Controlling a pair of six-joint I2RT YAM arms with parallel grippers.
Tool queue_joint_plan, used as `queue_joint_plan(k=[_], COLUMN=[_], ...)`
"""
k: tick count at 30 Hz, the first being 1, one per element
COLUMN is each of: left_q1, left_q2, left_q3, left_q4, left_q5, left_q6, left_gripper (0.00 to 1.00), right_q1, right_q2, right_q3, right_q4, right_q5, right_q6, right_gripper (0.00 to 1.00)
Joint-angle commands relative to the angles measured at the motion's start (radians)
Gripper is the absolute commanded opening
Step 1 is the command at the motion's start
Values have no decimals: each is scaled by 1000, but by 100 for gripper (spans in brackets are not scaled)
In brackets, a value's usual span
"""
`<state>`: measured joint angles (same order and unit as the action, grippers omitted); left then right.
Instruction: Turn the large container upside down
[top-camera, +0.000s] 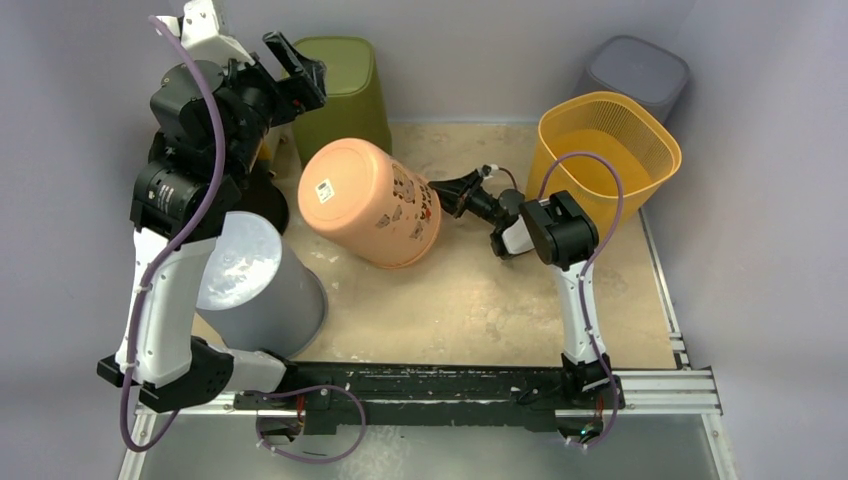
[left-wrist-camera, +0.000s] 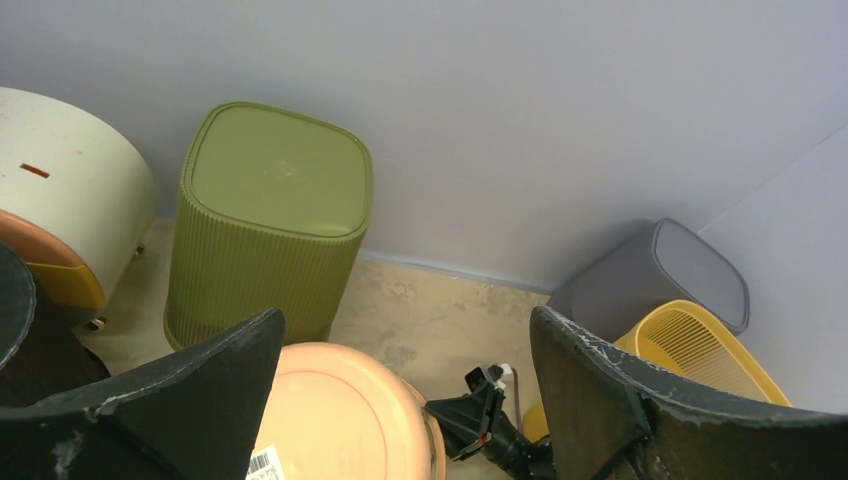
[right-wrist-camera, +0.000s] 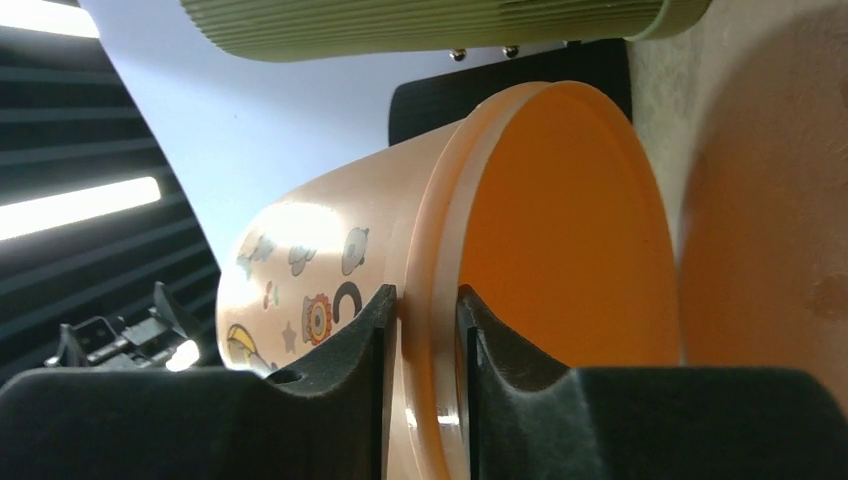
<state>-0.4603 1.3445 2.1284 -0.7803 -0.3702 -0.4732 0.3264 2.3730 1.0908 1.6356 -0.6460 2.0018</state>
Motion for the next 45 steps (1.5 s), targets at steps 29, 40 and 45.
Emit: queue_joint_plan(k=[29,40,45], left_q1=[1,2,1], left_q2=[16,12,13], left_q3=[-89,-150,-164], left_q4=[68,83,80], left_q5=[64,93,99], left_q6=[-31,-46,-50], left_gripper=[89,89,89], right_q1=[-2,-5,-7], right_q2=[103,173,194], right_q3=[390,631,707], right_q4=[-314,-721,-886], right_q5=[-113,-28,34], right_q6=[-507,-811,-940], right_gripper=[49,49,49])
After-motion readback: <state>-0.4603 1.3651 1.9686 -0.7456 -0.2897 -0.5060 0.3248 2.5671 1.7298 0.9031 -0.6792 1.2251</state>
